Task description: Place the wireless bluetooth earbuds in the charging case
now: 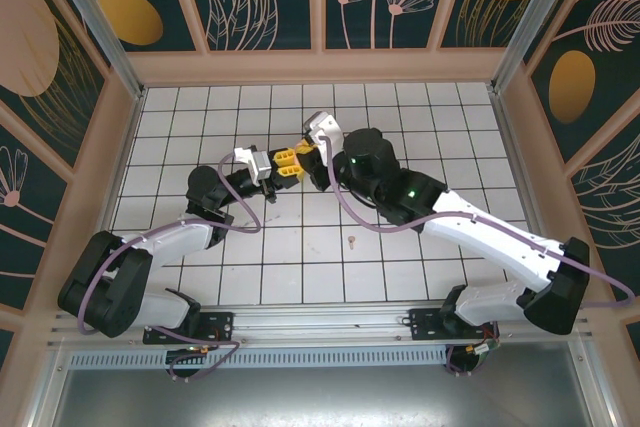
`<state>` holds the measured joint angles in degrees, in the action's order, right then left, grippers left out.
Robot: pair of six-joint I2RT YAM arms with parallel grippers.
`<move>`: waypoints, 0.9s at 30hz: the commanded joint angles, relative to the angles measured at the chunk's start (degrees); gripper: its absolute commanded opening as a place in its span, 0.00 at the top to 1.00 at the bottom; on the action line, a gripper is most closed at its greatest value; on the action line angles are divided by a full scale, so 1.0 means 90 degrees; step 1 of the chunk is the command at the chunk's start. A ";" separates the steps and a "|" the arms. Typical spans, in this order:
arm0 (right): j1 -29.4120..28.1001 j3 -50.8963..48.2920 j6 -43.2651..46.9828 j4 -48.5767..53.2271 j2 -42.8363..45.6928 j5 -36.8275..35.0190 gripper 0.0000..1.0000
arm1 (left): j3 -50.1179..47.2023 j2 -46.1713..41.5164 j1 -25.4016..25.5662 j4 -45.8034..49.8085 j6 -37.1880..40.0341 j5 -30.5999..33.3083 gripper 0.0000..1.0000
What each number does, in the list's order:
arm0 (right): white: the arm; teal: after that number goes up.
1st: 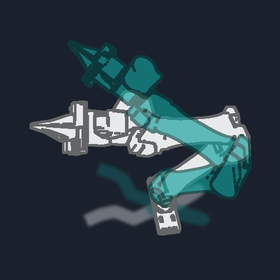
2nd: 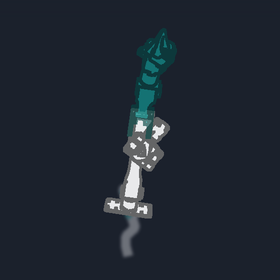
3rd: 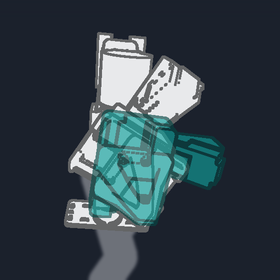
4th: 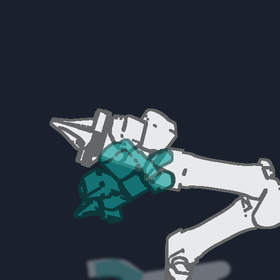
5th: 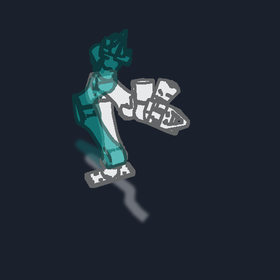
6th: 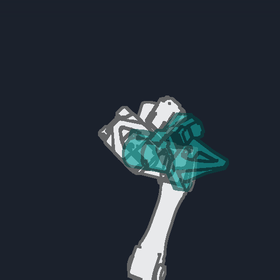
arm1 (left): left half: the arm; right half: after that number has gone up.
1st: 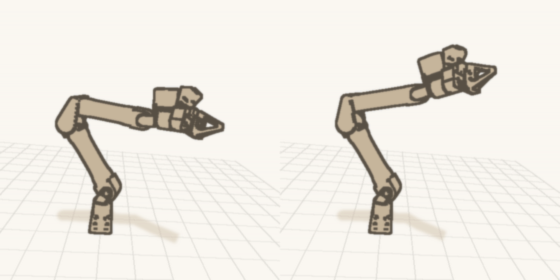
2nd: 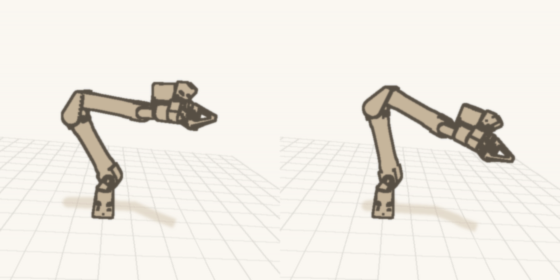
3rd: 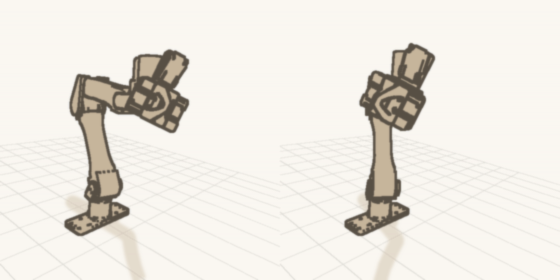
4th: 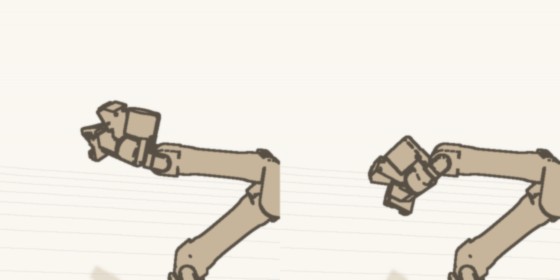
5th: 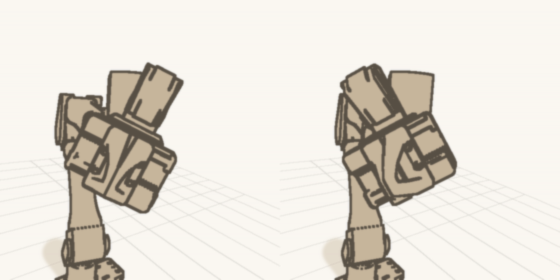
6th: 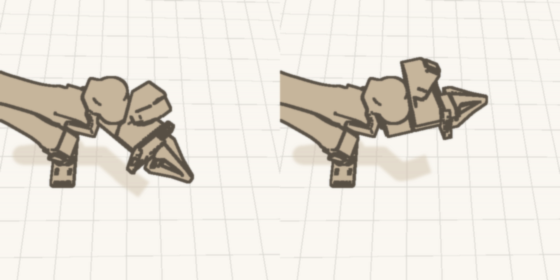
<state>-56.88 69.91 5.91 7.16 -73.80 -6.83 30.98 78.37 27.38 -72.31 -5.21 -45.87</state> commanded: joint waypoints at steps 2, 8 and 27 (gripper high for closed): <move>-0.0264 0.0171 -0.0087 0.0640 -0.0301 0.0259 0.77 | 0.0250 -0.0168 0.0064 -0.0501 -0.0085 0.0221 1.00; -0.0075 0.0470 -0.0344 0.0621 -0.0287 0.0069 0.58 | 0.0210 -0.0125 0.0073 -0.0588 -0.0182 0.0278 1.00; 0.1155 0.1259 -0.2277 -0.0006 0.0124 0.1325 0.26 | -0.0053 0.0082 0.0073 -0.1168 -0.0446 0.0541 1.00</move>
<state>-47.53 78.78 -9.39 9.43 -75.29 1.56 30.98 78.56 27.77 -78.46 -8.01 -41.87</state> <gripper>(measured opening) 0.744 0.199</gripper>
